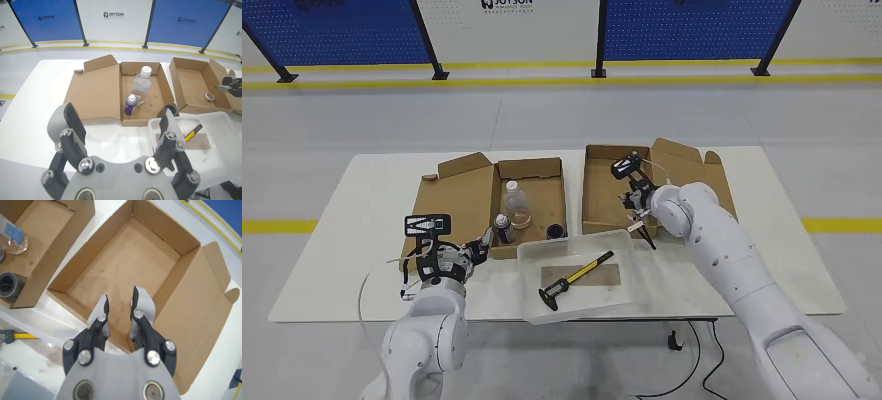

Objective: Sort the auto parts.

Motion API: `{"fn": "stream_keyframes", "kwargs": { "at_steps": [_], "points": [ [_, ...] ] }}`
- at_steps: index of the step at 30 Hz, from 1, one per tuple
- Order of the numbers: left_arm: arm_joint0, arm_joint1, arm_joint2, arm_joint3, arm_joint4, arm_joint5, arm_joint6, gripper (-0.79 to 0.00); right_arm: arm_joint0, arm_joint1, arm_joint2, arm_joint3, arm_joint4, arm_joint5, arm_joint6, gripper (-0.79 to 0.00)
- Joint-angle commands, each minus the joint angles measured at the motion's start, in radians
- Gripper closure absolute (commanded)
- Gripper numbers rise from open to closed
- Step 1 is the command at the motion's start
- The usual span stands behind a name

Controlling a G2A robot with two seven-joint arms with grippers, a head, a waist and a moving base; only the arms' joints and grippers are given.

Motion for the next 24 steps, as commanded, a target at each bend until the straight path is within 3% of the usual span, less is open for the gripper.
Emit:
{"fn": "stream_keyframes", "kwargs": {
  "at_steps": [1, 9, 13, 19, 24],
  "points": [
    [0.000, 0.000, 0.000, 0.000, 0.000, 0.000, 0.000, -0.785, -0.039, 0.018, 0.027, -0.116, -0.040, -0.009, 0.024, -0.332],
    [0.000, 0.000, 0.000, 0.000, 0.000, 0.000, 0.000, -0.785, -0.218, 0.082, 0.146, -0.537, -0.146, -0.107, 0.161, -0.351],
    [0.000, 0.000, 0.000, 0.000, 0.000, 0.000, 0.000, -0.785, -0.296, 0.100, 0.175, -0.679, -0.144, -0.183, 0.218, -0.366],
    [0.000, 0.000, 0.000, 0.000, 0.000, 0.000, 0.000, -0.785, -0.348, 0.109, 0.147, -0.755, -0.123, -0.302, 0.307, -0.388],
    [0.000, 0.000, 0.000, 0.000, 0.000, 0.000, 0.000, -0.785, -0.343, 0.101, 0.080, -0.710, -0.085, -0.351, 0.346, -0.388]
  ]
}}
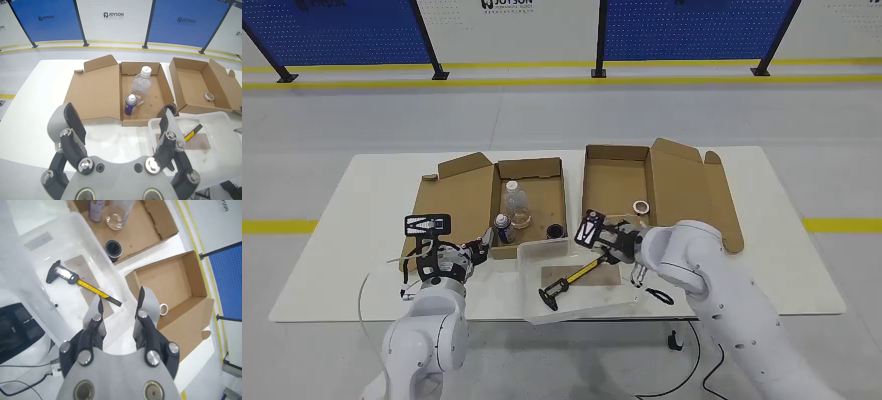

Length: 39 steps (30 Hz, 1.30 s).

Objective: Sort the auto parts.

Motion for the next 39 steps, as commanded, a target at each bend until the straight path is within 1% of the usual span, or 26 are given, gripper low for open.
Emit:
{"fn": "stream_keyframes", "kwargs": {
  "at_steps": [1, 3, 7, 8, 9, 10, 11, 15, 19, 22, 23, 25, 30, 32, 37, 39],
  "points": [
    [0.000, 0.000, 0.000, 0.000, 0.000, 0.000, 0.000, -0.785, 0.014, -0.005, -0.034, 0.041, 0.022, -0.027, 0.020, -0.397],
    [0.004, -0.001, -0.009, 0.007, -0.010, -0.002, 0.026, -0.785, 0.037, -0.012, -0.063, 0.078, 0.043, -0.040, 0.029, -0.413],
    [0.013, -0.003, -0.033, 0.009, -0.002, 0.012, 0.055, -0.785, 0.095, -0.031, -0.133, 0.148, 0.100, -0.079, 0.082, -0.413],
    [0.014, -0.004, -0.038, 0.007, -0.003, 0.016, 0.058, -0.785, 0.113, -0.037, -0.151, 0.163, 0.115, -0.087, 0.100, -0.437],
    [0.016, -0.005, -0.045, 0.008, 0.001, 0.019, 0.063, -0.785, 0.132, -0.042, -0.170, 0.177, 0.123, -0.091, 0.119, -0.428],
    [0.016, -0.005, -0.051, 0.008, 0.004, 0.024, 0.066, -0.785, 0.149, -0.049, -0.191, 0.192, 0.134, -0.096, 0.142, -0.440],
    [0.017, -0.006, -0.057, 0.007, 0.002, 0.030, 0.067, -0.785, 0.167, -0.055, -0.216, 0.206, 0.142, -0.090, 0.149, -0.468],
    [0.018, -0.008, -0.087, 0.009, -0.001, 0.039, 0.073, -0.785, 0.245, -0.079, -0.335, 0.272, 0.173, -0.089, 0.149, -0.453],
    [0.019, -0.008, -0.089, 0.009, -0.002, 0.038, 0.072, -0.785, 0.330, -0.103, -0.468, 0.355, 0.204, -0.101, 0.138, -0.453],
    [0.019, -0.008, -0.089, 0.009, -0.002, 0.038, 0.072, -0.785, 0.382, -0.123, -0.537, 0.413, 0.234, -0.104, 0.135, -0.449],
    [0.019, -0.008, -0.089, 0.009, -0.002, 0.038, 0.072, -0.785, 0.395, -0.130, -0.557, 0.429, 0.242, -0.111, 0.127, -0.453],
    [0.019, -0.008, -0.089, 0.009, -0.002, 0.038, 0.072, -0.785, 0.420, -0.143, -0.599, 0.459, 0.248, -0.130, 0.109, -0.499],
    [0.019, -0.008, -0.089, 0.009, -0.002, 0.038, 0.072, -0.785, 0.458, -0.178, -0.660, 0.526, 0.271, -0.150, 0.088, -0.465],
    [0.019, -0.008, -0.089, 0.009, -0.002, 0.038, 0.072, -0.785, 0.469, -0.192, -0.680, 0.549, 0.272, -0.160, 0.078, -0.465],
    [0.019, -0.008, -0.089, 0.009, -0.002, 0.038, 0.072, -0.785, 0.490, -0.225, -0.717, 0.595, 0.270, -0.200, 0.039, -0.406],
    [0.019, -0.008, -0.089, 0.009, -0.002, 0.038, 0.072, -0.785, 0.496, -0.237, -0.726, 0.613, 0.269, -0.213, 0.026, -0.403]
  ]
}}
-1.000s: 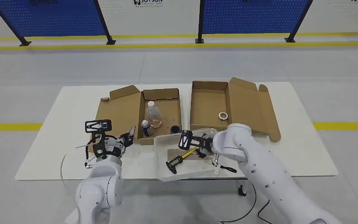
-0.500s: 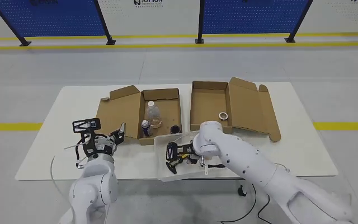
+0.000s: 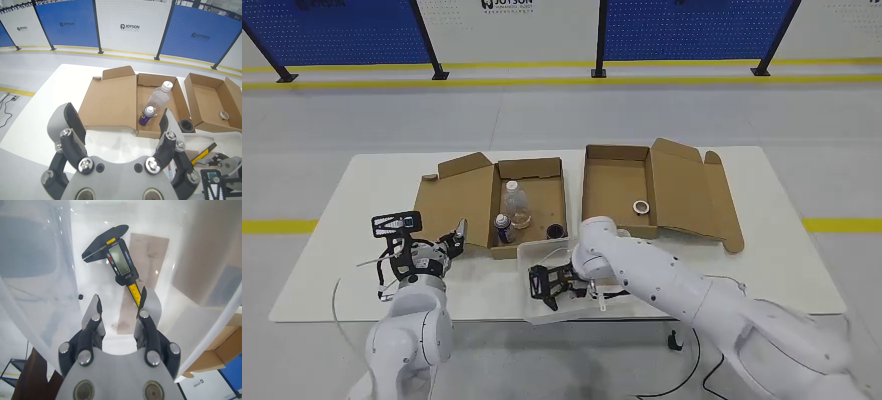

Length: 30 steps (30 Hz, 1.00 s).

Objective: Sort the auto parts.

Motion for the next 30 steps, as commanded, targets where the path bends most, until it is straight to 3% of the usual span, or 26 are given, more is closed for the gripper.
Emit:
{"fn": "stream_keyframes", "kwargs": {
  "at_steps": [1, 14, 30],
  "points": [
    [0.000, 0.000, 0.000, 0.000, 0.000, 0.000, 0.000, -0.785, 0.005, -0.012, -0.011, 0.019, -0.005, -0.012, -0.012, -0.391],
    [0.000, 0.000, 0.000, 0.000, 0.000, 0.000, 0.000, -0.785, 0.032, -0.074, -0.069, 0.125, -0.059, -0.074, -0.074, -0.329],
    [0.000, 0.000, 0.000, 0.000, 0.000, 0.000, 0.000, -0.785, 0.042, -0.156, -0.069, 0.255, -0.154, -0.129, -0.129, -0.326]
  ]
}}
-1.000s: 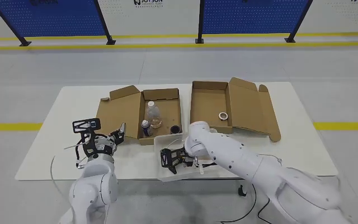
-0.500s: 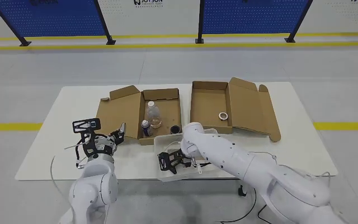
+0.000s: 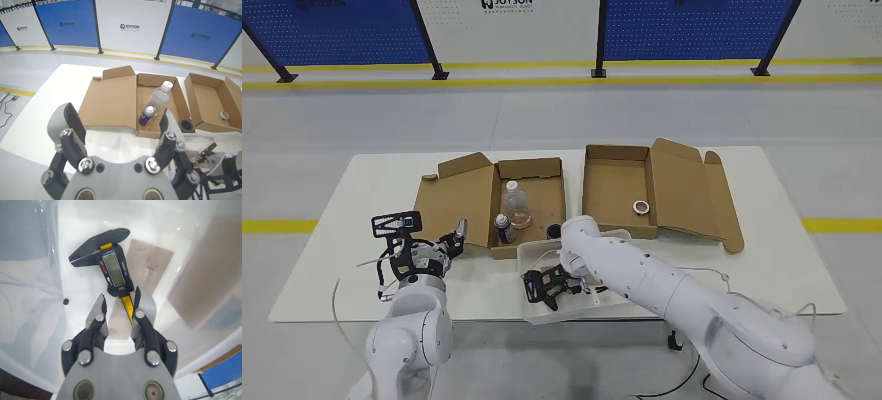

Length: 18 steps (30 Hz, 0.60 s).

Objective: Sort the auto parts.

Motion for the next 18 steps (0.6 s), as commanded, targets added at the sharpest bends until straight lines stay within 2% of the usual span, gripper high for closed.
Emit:
{"fn": "stream_keyframes", "kwargs": {
  "at_steps": [1, 11, 15, 18],
  "points": [
    [0.000, 0.000, 0.000, 0.000, 0.000, 0.000, 0.000, -0.785, 0.001, -0.012, 0.000, 0.024, -0.007, -0.009, -0.009, -0.323],
    [0.000, 0.000, 0.000, 0.000, 0.000, 0.000, 0.000, -0.785, 0.006, -0.067, 0.000, 0.126, -0.038, -0.049, -0.049, -0.320],
    [0.000, 0.000, 0.000, 0.000, 0.000, 0.000, 0.000, -0.785, 0.011, -0.087, 0.000, 0.162, -0.045, -0.059, -0.059, -0.289],
    [0.000, 0.000, 0.000, 0.000, 0.000, 0.000, 0.000, -0.785, 0.015, -0.100, 0.000, 0.186, -0.051, -0.058, -0.058, -0.234]
  ]
}}
